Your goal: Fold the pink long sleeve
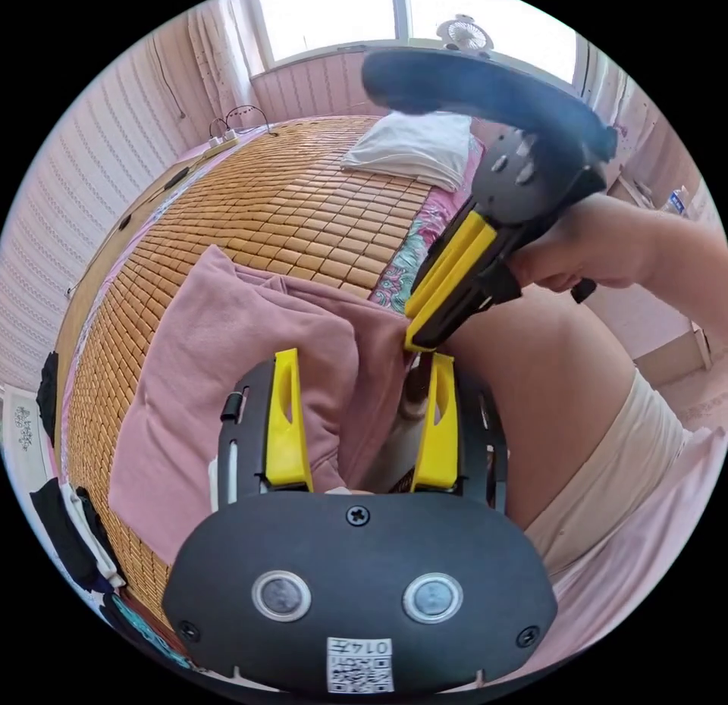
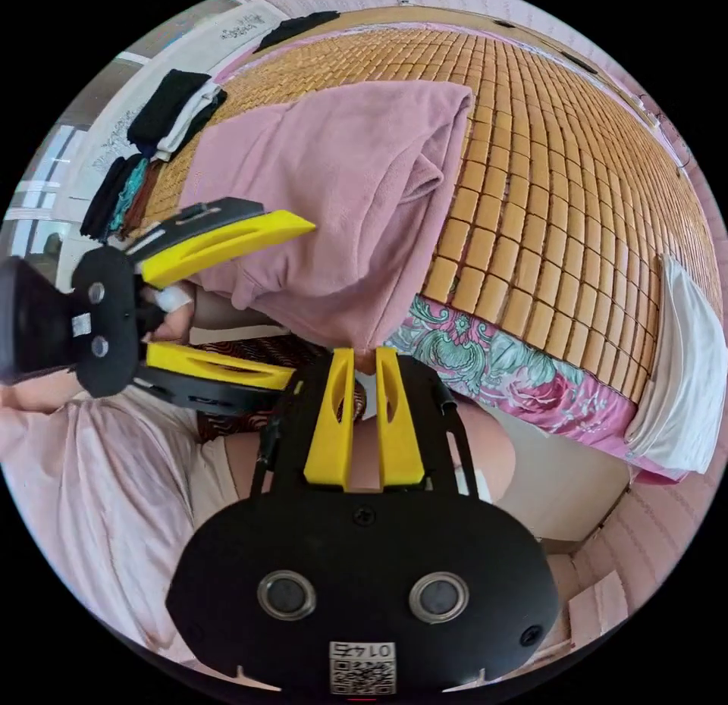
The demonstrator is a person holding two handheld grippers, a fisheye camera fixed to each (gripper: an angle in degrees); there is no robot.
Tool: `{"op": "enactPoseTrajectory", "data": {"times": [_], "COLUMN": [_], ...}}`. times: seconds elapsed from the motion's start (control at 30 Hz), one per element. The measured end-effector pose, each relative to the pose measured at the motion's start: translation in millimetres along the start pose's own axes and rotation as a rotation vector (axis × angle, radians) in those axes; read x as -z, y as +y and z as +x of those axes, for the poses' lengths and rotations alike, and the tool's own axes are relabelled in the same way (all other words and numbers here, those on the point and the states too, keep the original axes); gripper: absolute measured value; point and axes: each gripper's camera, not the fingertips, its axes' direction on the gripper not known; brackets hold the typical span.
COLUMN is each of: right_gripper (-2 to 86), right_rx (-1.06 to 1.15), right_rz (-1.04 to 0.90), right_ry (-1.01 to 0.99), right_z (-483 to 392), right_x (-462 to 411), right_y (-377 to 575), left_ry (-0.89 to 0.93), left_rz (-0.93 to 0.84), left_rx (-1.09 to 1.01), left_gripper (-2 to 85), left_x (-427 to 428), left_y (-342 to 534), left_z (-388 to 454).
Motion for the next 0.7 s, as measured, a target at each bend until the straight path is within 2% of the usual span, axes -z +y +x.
{"op": "enactPoseTrajectory", "data": {"times": [0.1,0.17,0.23,0.3,0.4,0.57,0.63,0.7], "right_gripper": [4.3,4.7,5.9,13.1,21.9,21.0,17.1,9.4], "right_rx": [0.059,0.105,0.160,0.124,-0.015,-0.297,-0.387,-0.454], "right_rz": [0.177,0.216,0.208,0.254,0.291,0.344,0.401,0.451], "right_ry": [-0.214,-0.233,-0.169,-0.141,-0.243,-0.401,-0.508,-0.610], "right_z": [13,14,12,28,74,127,139,147], "right_x": [45,62,70,80,70,33,25,17], "right_y": [21,29,34,39,34,25,27,29], "left_ry": [0.000,-0.114,-0.120,-0.048,-0.011,0.030,0.061,0.093], "left_rz": [-0.018,0.000,0.021,0.010,0.066,0.129,0.143,0.156], "left_rx": [0.003,0.050,0.035,0.061,0.091,0.098,0.123,0.141], "left_gripper": [18.1,5.8,5.2,5.2,5.5,5.3,5.3,5.1], "left_x": [-6,3,11,16,34,72,83,92], "left_y": [-6,-2,3,10,28,62,75,87], "left_z": [1,-1,-4,-9,-12,-17,-22,-27]}}
